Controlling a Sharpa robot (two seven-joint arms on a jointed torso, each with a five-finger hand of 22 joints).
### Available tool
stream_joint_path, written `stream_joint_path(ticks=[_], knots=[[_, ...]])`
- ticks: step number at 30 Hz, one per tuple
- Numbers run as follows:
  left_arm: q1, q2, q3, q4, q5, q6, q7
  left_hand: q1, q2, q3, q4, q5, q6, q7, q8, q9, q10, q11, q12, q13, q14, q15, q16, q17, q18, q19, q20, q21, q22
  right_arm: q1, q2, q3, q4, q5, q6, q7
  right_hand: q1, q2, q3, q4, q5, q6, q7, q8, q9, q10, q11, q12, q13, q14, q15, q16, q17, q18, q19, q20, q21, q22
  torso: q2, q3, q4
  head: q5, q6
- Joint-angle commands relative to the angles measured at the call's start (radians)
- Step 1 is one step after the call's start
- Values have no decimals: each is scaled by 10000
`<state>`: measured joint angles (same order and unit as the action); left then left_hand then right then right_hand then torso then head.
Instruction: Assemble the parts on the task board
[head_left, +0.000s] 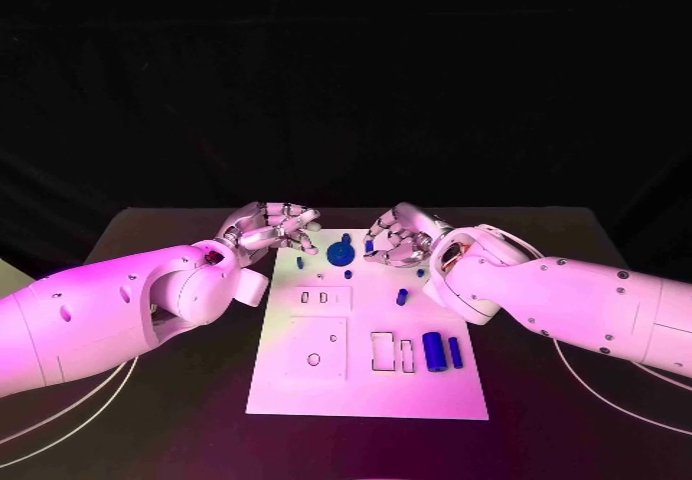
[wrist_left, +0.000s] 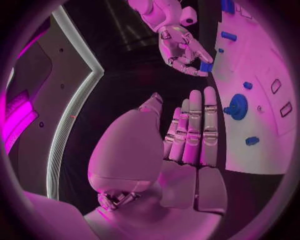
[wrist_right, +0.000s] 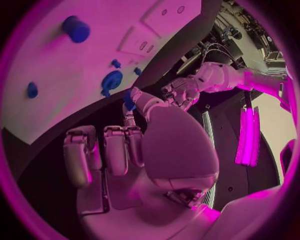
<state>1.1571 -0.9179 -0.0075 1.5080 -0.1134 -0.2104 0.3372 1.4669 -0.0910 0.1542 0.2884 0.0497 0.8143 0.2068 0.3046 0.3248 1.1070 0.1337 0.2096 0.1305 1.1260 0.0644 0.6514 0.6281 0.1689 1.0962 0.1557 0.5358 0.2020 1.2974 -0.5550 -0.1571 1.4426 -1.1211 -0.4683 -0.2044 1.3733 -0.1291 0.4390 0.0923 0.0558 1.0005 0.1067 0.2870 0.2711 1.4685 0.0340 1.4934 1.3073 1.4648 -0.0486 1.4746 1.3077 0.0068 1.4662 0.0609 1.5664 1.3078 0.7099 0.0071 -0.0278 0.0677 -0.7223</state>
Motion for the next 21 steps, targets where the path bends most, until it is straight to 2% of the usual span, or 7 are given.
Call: stream_joint_path(ticks=[1, 4, 8, 10, 13, 16, 21], knots=[[8, 38, 6, -35, -207, -171, -146, -14, 35, -66, 3, 4, 75, -9, 51, 47, 46, -26, 95, 77, -15, -45, 308, 272, 121, 61, -34, 180, 103, -98, 254, -25, 22, -819, -103, -547, -15, 17, 59, -13, 34, -19, 44, 62, 105, 250, -28, -9, 1822, 634, 55, -36, 818, -68, 1046, -13, 44, 2630, -55, -49, 48, 61, -86], [9, 51, 6, -54, -224, -282, -144, -45, 32, -87, 9, 3, 59, -8, 53, 59, 5, -21, 102, 95, -96, -39, 352, 334, 114, 27, -35, 219, 129, -217, 510, -49, -24, -1001, -165, -746, -18, 8, 60, -18, 33, -19, 45, 66, 108, 253, -27, -8, 1824, 635, 56, -36, 820, -68, 1046, -11, 44, 2630, -61, -66, 57, 97, -111], [10, 62, 6, -60, -220, -372, -139, -54, 41, -115, 0, 1, -5, 26, 51, 91, -135, 27, 99, 127, -540, 33, 176, 332, 91, -272, 19, 154, 111, -369, 757, -68, -74, -1186, -216, -957, -27, -5, 60, -23, 32, -21, 48, 71, 110, 259, -26, -1, 1831, 636, 58, -34, 824, -68, 1046, -9, 44, 2630, -50, -44, 55, 135, -133], [10, 65, 6, -55, -217, -389, -151, -55, 42, -116, 1, 2, -8, 28, 51, 92, -140, 29, 99, 128, -549, 35, 171, 331, 91, -280, 21, 152, 110, -451, 855, -75, -103, -1257, -276, -991, -73, -40, 54, -21, 30, -24, 55, 88, 118, 258, -20, -3, 1830, 637, 64, -35, 827, -68, 1046, -2, 44, 2630, -50, -54, 50, 129, -136], [11, 82, 6, -40, -213, -429, -175, -82, 71, -146, 4, 2, 18, -4, 92, 137, -129, -7, 164, 179, -268, -19, 497, 527, 125, -145, -4, 384, 230, -643, 1066, -106, -224, -1367, -381, -1043, -121, -78, 46, -17, 30, -37, 60, 100, 123, 265, -15, 3, 1837, 638, 70, -36, 829, -68, 1046, 4, 44, 2630, -49, -53, 33, 94, -132], [11, 97, 7, -19, -212, -457, -179, -96, 66, -180, 1, 2, 17, -17, 109, 165, -128, -23, 213, 220, -167, -43, 760, 706, 126, -94, -31, 576, 337, -827, 1177, -129, -293, -1511, -414, -1087, -138, -89, 44, -16, 30, -40, 61, 104, 125, 263, -13, 0, 1835, 639, 72, -36, 832, -68, 1046, 7, 44, 2630, -26, -33, 56, 91, -140], [12, 99, 9, 15, -211, -511, -153, -78, 97, -211, 0, 2, -32, -51, 115, 207, -176, -59, 328, 323, -7, -92, 1350, 1091, 119, -15, -92, 1045, 609, -1092, 1281, -144, -421, -1727, -491, -1157, -167, -118, 40, -17, 29, -50, 64, 112, 129, 263, -11, 0, 1836, 639, 77, -39, 830, -68, 1046, 11, 44, 2630, -26, -33, 66, 117, -172]])
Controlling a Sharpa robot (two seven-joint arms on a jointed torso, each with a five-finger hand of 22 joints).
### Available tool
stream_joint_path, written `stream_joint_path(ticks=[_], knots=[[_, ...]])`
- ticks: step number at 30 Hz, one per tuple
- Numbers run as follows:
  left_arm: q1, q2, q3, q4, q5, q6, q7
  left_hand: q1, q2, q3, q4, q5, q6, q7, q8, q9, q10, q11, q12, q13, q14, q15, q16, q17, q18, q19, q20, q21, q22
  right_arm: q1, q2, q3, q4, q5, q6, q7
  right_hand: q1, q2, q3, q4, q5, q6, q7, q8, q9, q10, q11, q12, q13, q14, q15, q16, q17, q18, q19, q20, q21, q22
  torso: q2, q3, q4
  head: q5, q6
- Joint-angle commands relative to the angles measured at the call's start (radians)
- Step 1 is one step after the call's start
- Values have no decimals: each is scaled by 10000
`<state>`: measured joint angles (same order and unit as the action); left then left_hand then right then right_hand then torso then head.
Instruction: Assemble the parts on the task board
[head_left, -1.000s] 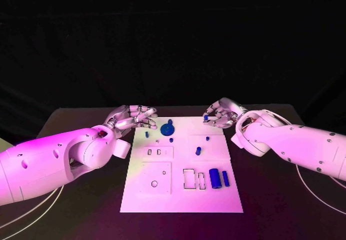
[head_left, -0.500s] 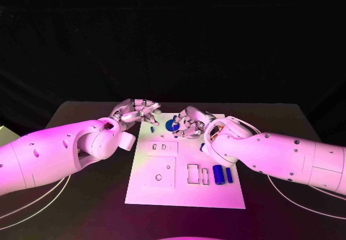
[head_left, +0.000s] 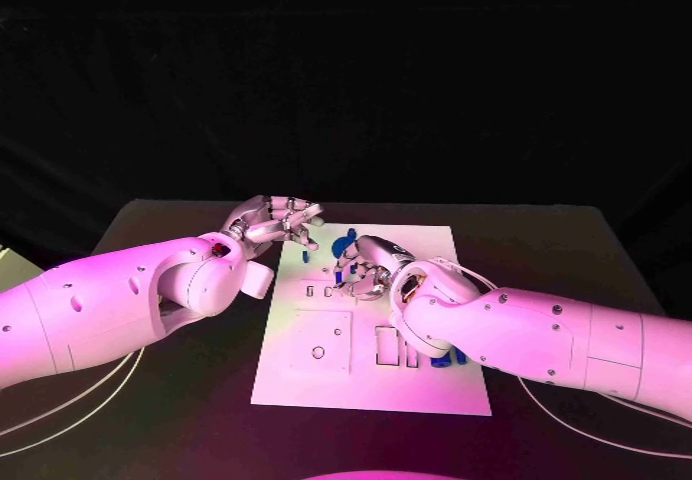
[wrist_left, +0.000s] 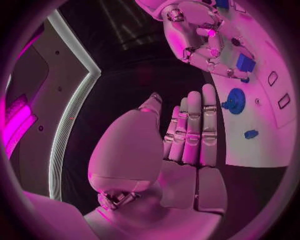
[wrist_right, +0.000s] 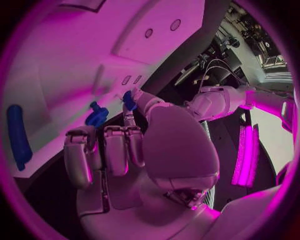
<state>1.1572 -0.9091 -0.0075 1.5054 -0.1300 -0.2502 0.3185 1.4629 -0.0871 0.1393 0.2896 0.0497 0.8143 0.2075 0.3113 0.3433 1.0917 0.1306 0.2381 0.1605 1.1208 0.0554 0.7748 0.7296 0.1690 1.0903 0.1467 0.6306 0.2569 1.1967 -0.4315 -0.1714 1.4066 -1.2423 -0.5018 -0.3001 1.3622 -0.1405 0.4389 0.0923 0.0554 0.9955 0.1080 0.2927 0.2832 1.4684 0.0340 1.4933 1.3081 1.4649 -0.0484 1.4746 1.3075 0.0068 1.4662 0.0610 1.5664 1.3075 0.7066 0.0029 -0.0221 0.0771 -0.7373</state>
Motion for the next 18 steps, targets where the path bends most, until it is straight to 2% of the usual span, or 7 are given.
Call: stream_joint_path(ticks=[1, 5, 9, 18], knots=[[10, 4, 9, 48, -43, -121, 36, -37, 58, -65, -13, 2, -33, -59, 50, 25, -26, -28, 52, 30, 42, -4, 145, 98, 118, 39, -3, 123, 77, -125, 64, -3, -93, -561, -166, -206, -56, -4, 41, -17, 33, -1, 52, 55, 8, 264, -11, 1, 1828, 638, 75, -39, 832, -68, 1046, 10, 44, 2633, 9, 7, 3, 21, -29], [10, -28, 9, 66, -30, -117, 27, -43, 56, -76, -9, 2, -32, -57, 56, 34, -31, -29, 77, 51, 30, -5, 219, 149, 116, 18, -7, 190, 120, -248, 121, -7, -194, -657, -173, -207, -110, -58, 31, -17, 32, -21, 59, 66, 13, 266, -4, 3, 1831, 638, 82, -44, 828, -68, 1046, 18, 44, 2633, 18, 3, -23, 24, -47], [10, -39, 10, 69, -23, -111, 12, -46, 71, -107, -10, 2, -31, -71, 72, 64, 17, -53, 220, 145, 71, -27, 540, 342, 117, -16, -28, 488, 305, -357, 174, -12, -231, -744, -143, -202, -148, -91, 22, -13, 32, -24, 62, 78, 18, 267, -1, 3, 1832, 639, 86, -44, 831, -68, 1046, 23, 44, 2633, 6, 20, -2, 17, -96], [10, -61, 9, 82, -17, -182, 3, -39, 73, -131, -10, 2, -64, -72, 68, 80, -14, -54, 319, 220, 1, -23, 739, 467, 108, -124, -29, 706, 450, -476, 232, -20, -189, -892, -192, -165, -247, -158, -3, 12, 31, -43, 67, 98, 25, 256, 5, -11, 1819, 639, 93, -50, 829, -68, 1046, 32, 44, 2633, 9, 12, 0, 52, -140]])
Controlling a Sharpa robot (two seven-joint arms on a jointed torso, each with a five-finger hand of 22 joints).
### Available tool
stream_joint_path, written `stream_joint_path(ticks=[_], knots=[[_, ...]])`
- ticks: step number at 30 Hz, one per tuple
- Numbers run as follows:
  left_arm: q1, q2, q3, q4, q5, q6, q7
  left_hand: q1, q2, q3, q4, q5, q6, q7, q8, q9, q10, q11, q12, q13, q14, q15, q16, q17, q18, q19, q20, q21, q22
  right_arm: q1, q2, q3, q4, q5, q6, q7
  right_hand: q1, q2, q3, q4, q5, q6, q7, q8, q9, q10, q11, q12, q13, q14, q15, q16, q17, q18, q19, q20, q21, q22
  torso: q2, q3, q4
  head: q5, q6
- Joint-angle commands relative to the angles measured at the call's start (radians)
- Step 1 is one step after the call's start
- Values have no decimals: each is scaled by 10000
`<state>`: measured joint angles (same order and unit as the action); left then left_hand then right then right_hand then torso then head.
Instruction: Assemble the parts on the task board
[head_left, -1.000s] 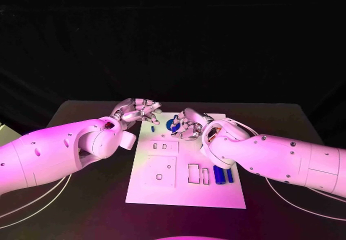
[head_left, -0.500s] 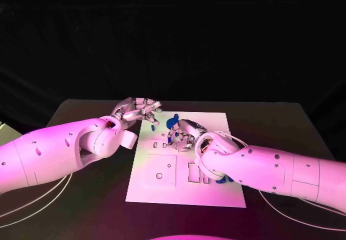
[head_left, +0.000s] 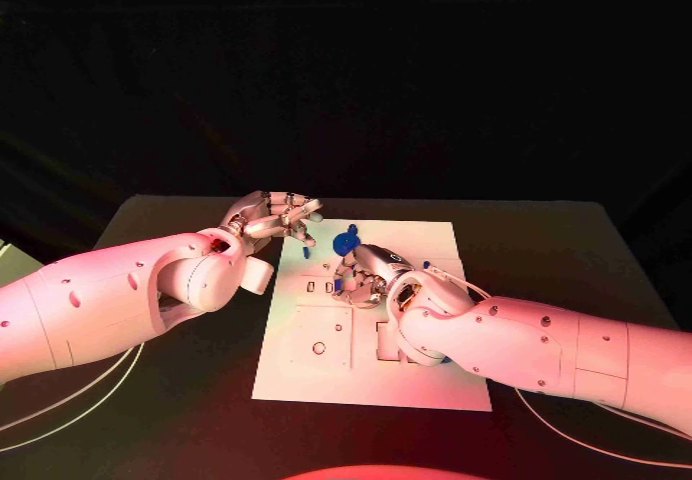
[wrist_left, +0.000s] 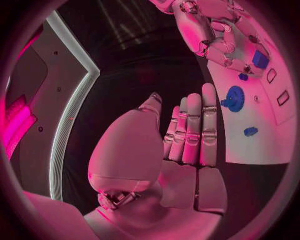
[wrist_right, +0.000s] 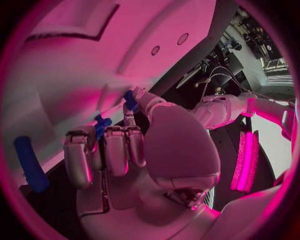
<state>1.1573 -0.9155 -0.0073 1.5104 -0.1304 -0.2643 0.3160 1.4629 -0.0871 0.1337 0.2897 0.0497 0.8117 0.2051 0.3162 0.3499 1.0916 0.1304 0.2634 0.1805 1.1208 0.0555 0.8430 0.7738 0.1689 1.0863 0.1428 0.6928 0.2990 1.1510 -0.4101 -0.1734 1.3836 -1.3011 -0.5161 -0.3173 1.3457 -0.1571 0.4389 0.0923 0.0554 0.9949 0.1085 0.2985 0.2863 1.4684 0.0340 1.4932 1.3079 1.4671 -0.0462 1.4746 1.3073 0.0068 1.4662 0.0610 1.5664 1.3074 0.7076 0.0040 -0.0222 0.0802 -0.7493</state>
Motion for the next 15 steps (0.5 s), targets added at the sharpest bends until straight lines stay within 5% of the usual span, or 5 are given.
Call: stream_joint_path(ticks=[1, 15], knots=[[10, 0, 7, 32, -13, -38, 25, -39, 73, -75, -10, 2, -38, -48, 18, 14, -13, -52, 67, 20, 2, -24, 58, 25, 109, -84, 9, 84, 29, -24, 18, 0, 54, -317, -51, 10, -98, -6, -7, 15, 31, -45, 63, 41, -6, 261, 6, -6, 1826, 617, 72, -52, 830, -68, 1046, 33, 44, 2634, -1, 4, 4, 28, -27], [10, -32, 7, 38, -1, 31, 1, -34, 81, -80, -12, 2, -39, -46, 23, 22, -24, -52, 101, 44, -23, -23, 116, 58, 108, -126, 10, 152, 75, -50, 33, -3, -13, -410, -8, -16, -129, -42, -17, 18, 31, -62, 66, 44, -5, 253, 8, -15, 1818, 619, 75, -51, 835, -68, 1046, 36, 44, 2634, -3, 5, -24, 35, -42]])
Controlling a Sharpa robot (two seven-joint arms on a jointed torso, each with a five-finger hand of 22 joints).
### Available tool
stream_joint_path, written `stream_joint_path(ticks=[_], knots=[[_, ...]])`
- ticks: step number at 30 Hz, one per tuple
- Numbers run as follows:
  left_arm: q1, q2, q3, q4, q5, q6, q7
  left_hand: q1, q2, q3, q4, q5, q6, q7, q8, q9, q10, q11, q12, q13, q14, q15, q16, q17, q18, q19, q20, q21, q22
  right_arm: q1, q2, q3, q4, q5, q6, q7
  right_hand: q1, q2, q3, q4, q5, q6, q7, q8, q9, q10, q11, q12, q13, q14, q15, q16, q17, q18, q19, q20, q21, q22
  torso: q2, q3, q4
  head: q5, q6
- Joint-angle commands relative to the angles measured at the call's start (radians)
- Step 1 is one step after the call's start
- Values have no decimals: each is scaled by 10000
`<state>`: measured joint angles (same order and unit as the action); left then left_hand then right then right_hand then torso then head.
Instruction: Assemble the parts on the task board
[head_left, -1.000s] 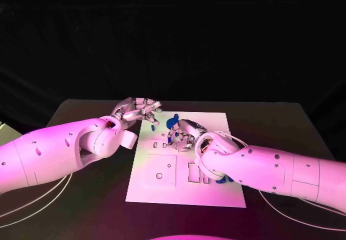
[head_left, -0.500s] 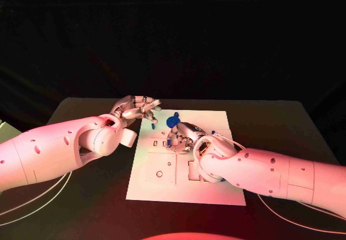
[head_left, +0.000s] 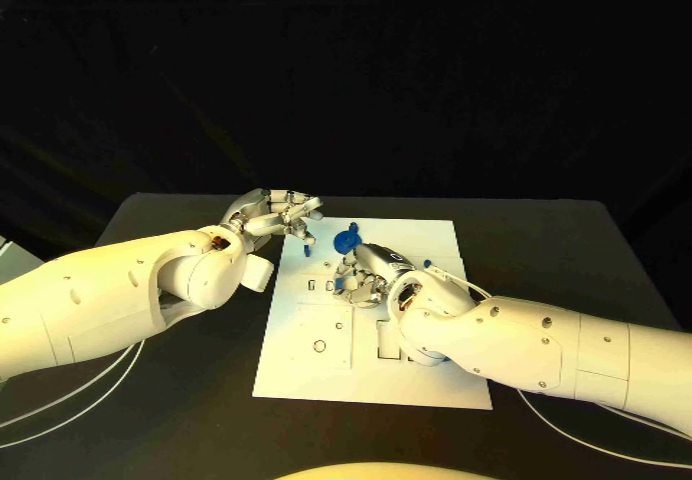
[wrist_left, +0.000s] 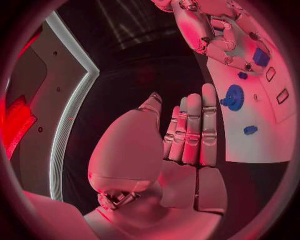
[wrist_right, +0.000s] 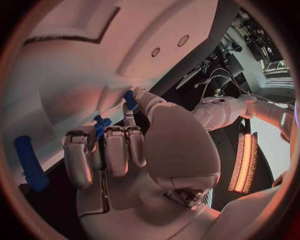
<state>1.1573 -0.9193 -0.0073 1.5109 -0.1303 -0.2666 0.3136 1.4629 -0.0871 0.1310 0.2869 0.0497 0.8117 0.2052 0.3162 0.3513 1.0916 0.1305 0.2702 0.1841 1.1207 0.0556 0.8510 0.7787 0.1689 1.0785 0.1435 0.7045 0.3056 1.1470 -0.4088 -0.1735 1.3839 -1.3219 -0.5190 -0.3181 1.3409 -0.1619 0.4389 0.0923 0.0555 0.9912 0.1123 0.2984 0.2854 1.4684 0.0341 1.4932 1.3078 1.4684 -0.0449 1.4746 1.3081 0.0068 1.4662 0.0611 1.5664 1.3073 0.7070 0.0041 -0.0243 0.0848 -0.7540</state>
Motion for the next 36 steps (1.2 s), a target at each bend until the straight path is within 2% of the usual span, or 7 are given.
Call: stream_joint_path(ticks=[1, 9, 17, 26, 36], knots=[[10, 5, 7, 34, -1, 56, 24, -34, 81, -52, 17, 2, -39, -47, 23, 8, -25, -53, 33, 8, -22, -24, 36, 9, 109, -48, 4, 35, 9, -11, 26, -4, -24, -209, 23, -10, -86, -12, -19, 13, 31, -37, 30, 43, 4, 255, 9, -13, 1821, 605, 62, -53, 824, -68, 1046, 37, 44, 2635, 9, 6, 1, -15, 10], [10, -3, 7, 37, 11, 100, 16, -31, 84, -55, 17, 2, -43, -44, 23, 11, -38, -50, 47, 20, -34, -22, 64, 25, 109, -72, 5, 70, 33, -30, 72, -22, -60, -391, 18, -35, -173, -151, -24, 14, 35, -281, 107, -43, -38, 215, 68, -55, 1785, 604, 105, -70, 814, -68, 1046, 69, 44, 2635, 13, 11, 23, -15, -1], [10, -11, 7, 39, 13, 118, 5, -27, 87, -56, 16, 1, -51, -41, 21, 14, -55, -47, 57, 29, -41, -21, 92, 39, 109, -91, 6, 103, 55, -38, 82, -30, -97, -466, 62, -64, -275, -279, -68, 48, 33, -457, 175, -120, -76, 171, 128, -99, 1747, 608, 156, -67, 833, -68, 1046, 108, 44, 2635, 0, -4, 3, 5, -18], [10, -18, 7, 38, 19, 133, 1, -27, 87, -56, 16, 1, -51, -41, 21, 14, -55, -47, 57, 29, -41, -21, 92, 39, 109, -91, 6, 103, 55, -40, 84, -34, -65, -484, 43, -31, -294, -349, -86, 55, 35, -641, 231, -216, -123, 100, 177, -169, 1682, 619, 198, -47, 876, -68, 1046, 144, 44, 2635, -2, -10, 16, -4, -47], [10, -28, 7, 28, 22, 117, 5, -27, 87, -56, 16, 1, -51, -41, 21, 14, -55, -47, 57, 29, -41, -21, 92, 39, 109, -91, 6, 103, 55, -41, 60, -36, -17, -476, 8, 40, -275, -545, -276, 82, 34, -1325, 462, -656, -324, -112, 387, -361, 1504, 627, 376, -26, 930, -68, 1046, 301, 44, 2635, 0, -7, 6, 3, -44]])
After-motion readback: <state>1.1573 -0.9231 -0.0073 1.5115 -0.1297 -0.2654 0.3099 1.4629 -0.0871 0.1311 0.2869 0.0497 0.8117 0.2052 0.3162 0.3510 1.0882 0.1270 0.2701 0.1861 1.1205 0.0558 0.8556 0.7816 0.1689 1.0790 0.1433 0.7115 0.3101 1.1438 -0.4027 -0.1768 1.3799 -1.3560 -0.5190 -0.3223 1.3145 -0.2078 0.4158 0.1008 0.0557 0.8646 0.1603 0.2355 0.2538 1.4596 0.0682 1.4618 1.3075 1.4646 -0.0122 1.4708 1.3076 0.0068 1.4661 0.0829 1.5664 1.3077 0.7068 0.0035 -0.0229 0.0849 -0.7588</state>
